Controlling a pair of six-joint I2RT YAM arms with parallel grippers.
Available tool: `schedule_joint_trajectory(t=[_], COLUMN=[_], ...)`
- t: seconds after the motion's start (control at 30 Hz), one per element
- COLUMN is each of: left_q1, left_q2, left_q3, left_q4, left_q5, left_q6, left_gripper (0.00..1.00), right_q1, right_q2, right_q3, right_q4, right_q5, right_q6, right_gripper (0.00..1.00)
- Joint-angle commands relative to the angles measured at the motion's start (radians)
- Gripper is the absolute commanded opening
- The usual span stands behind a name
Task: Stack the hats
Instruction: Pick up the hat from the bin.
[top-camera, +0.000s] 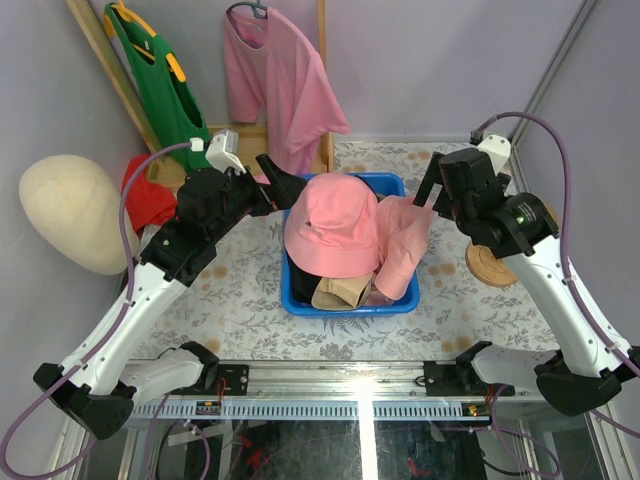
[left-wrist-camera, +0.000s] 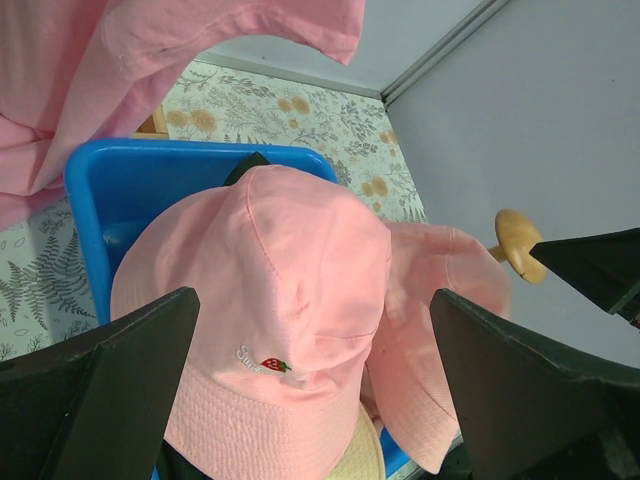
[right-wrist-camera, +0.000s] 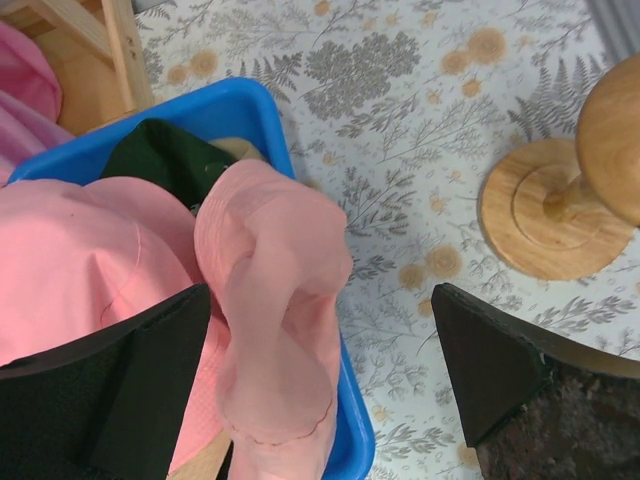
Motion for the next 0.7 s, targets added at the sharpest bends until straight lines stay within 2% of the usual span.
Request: schedule_joint_trajectory(t=[0.0,0.47,0.57,0.67], left_q1=[-0.008,-0.012,-0.011,-0.011], left_q2=[-0.003,-0.024,-0.024,-0.025], left_q3=[0.027,0.002,0.001,-0.006], left_q4=[-0.002,-0.009,-0.010,-0.010], left_q5=[0.035,0.024,0.017,0.010], left_q6=[0.029,0.045,0.054,0.064], left_gripper=[0.99,0.98,0.98,0.98], right_q1=[0.006,0.006,0.005,0.006], right_q2=[-0.043,-0.047,-0.050,-0.048], right_q3=[-0.032,-0.162,-0.189,-0.210], right_q4=[-0.004,0.120,0.165,0.192], right_q5=[-0.086,-0.174,-0.186,-0.203], right_q6=[0.083,0.115,0.102,0.092], right_gripper=[0.99,0.98,0.89,0.67])
